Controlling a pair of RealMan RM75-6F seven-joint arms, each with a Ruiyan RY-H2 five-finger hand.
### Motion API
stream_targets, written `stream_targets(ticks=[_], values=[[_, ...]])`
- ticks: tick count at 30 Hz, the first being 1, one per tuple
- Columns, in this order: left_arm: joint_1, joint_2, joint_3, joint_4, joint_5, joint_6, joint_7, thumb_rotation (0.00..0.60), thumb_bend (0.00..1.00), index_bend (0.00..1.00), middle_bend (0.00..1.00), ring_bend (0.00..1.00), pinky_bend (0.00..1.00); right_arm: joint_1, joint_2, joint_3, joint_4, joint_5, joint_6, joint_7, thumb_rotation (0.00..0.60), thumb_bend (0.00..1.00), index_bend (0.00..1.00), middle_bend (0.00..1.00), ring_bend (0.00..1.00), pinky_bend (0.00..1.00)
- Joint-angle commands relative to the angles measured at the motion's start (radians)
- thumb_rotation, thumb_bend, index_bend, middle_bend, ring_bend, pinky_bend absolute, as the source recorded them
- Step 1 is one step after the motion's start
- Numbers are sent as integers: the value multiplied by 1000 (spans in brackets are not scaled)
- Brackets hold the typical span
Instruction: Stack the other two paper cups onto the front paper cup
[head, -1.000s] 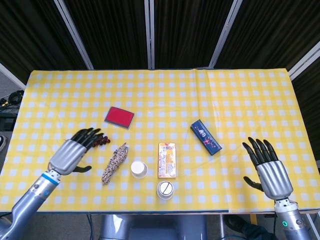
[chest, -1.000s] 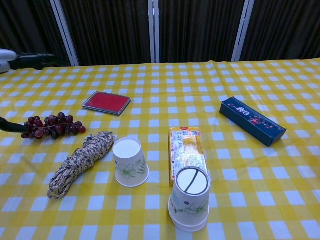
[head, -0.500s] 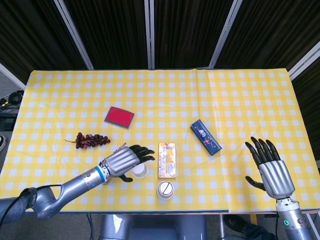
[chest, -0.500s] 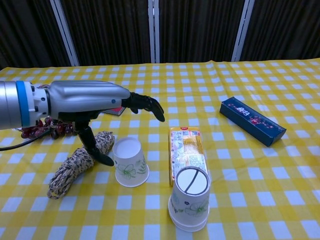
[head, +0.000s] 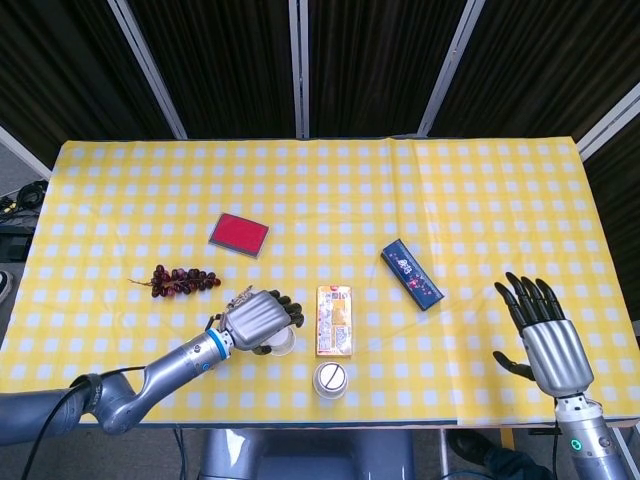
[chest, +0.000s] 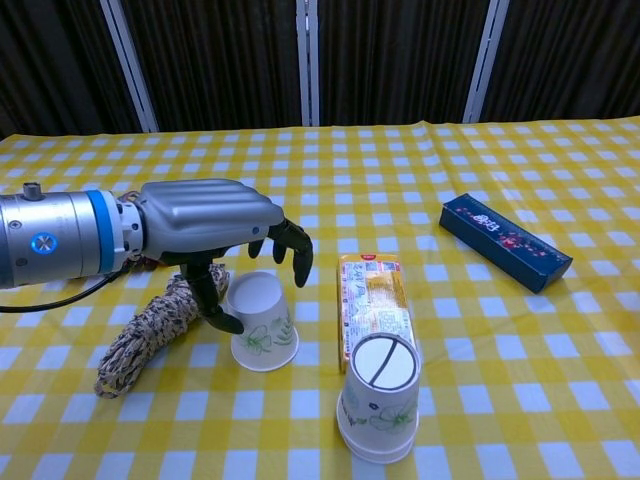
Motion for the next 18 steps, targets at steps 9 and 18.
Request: stream_targets(ticks=[9,18], values=[[-2,-4,11,-2,-23,46,30,600,179,536,444,449,519,-9,-9,13,11,-8,9,0,600,0,0,0,0,0],[-11,98,-39,-138,24,119,-85,600,179,536,444,449,519,-15,-11,20,10,-9,6,-8,600,0,0,0,0,0]])
